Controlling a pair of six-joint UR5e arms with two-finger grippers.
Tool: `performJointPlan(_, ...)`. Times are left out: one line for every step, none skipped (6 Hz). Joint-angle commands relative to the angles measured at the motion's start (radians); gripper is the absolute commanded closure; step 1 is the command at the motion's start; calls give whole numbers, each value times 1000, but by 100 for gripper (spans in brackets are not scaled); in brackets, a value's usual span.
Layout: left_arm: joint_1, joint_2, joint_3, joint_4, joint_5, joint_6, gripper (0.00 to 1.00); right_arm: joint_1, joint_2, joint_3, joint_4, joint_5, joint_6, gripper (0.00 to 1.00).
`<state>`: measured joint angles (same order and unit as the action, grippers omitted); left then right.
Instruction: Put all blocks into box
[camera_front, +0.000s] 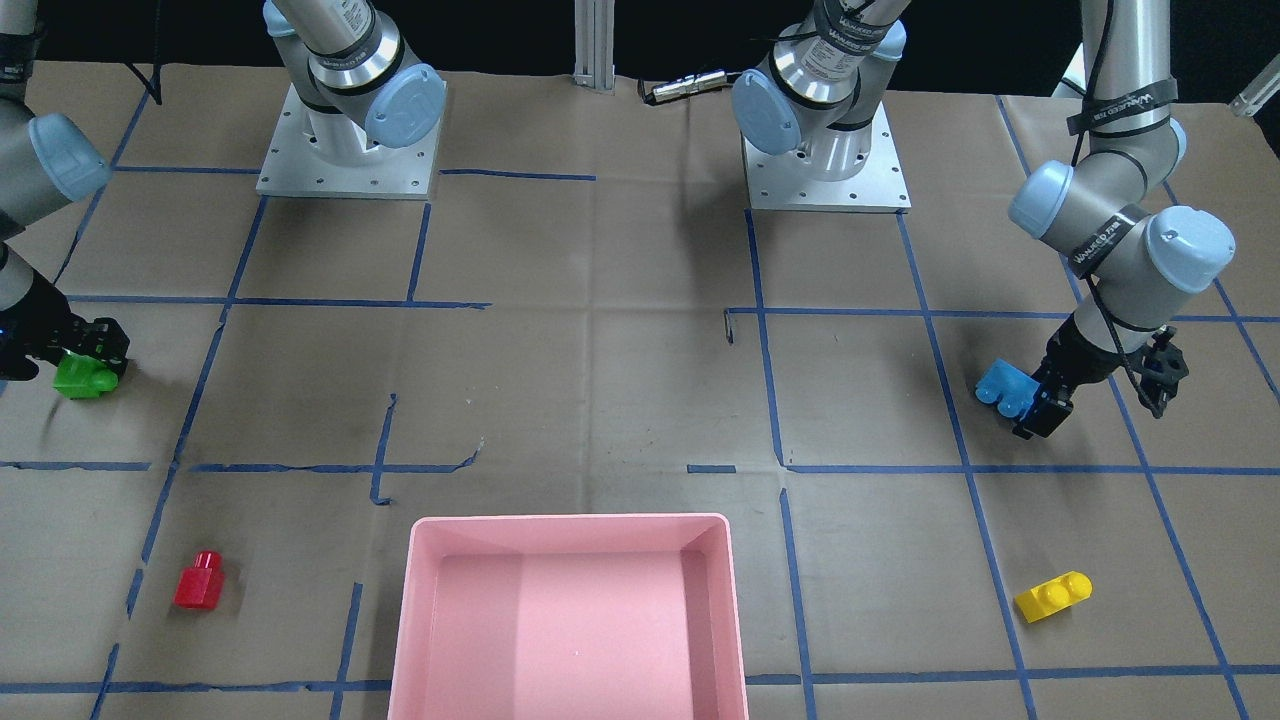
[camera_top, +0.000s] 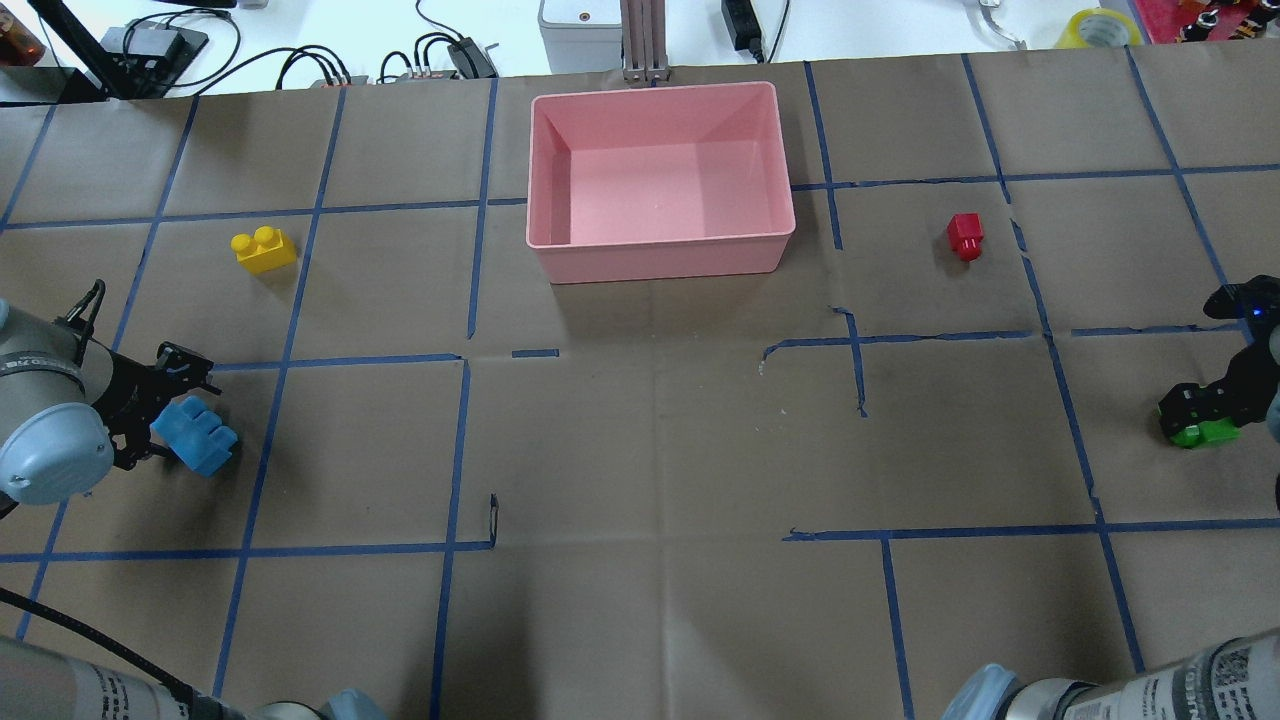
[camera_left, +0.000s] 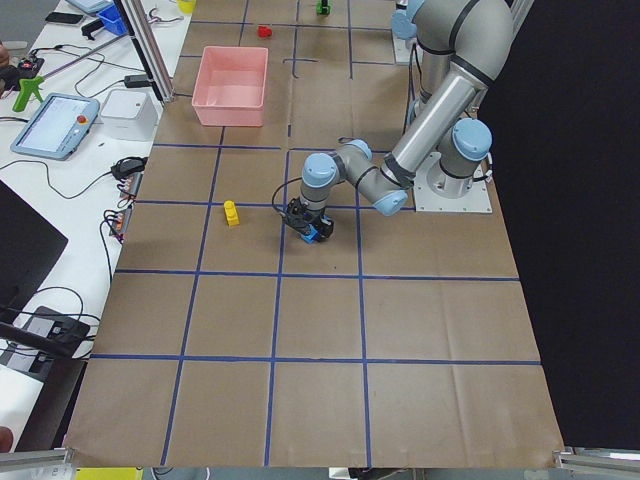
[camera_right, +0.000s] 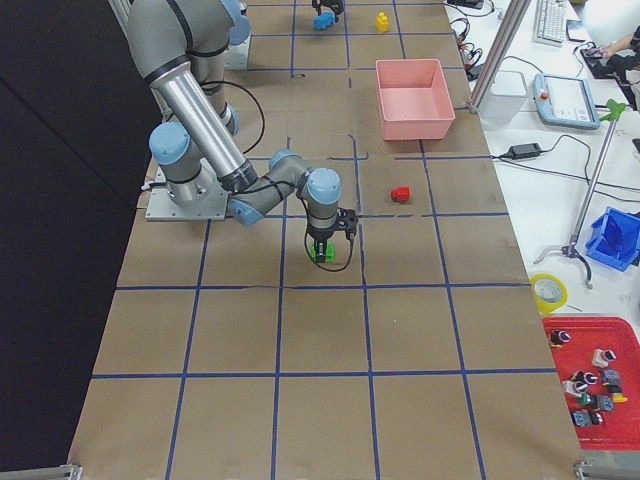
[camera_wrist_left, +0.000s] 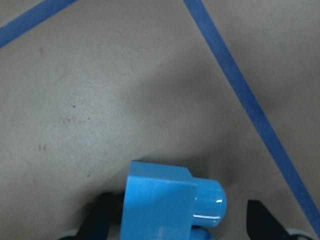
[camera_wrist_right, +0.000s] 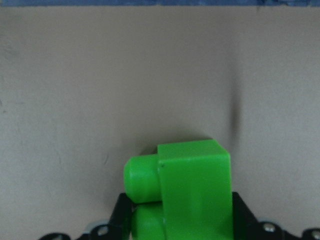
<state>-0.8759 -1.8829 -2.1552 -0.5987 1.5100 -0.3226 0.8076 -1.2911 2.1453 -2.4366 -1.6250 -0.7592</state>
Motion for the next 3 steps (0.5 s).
performJointPlan(0, -1, 1, -9, -2, 0, 22, 1, -28, -21, 49, -4, 4, 92)
performJointPlan(2, 1, 1, -13, -31, -1, 35, 11, -133, -98, 189, -3, 15, 92)
performJointPlan(0, 1, 3, -13, -43, -1, 46, 65, -213, -213, 370, 2, 125, 92)
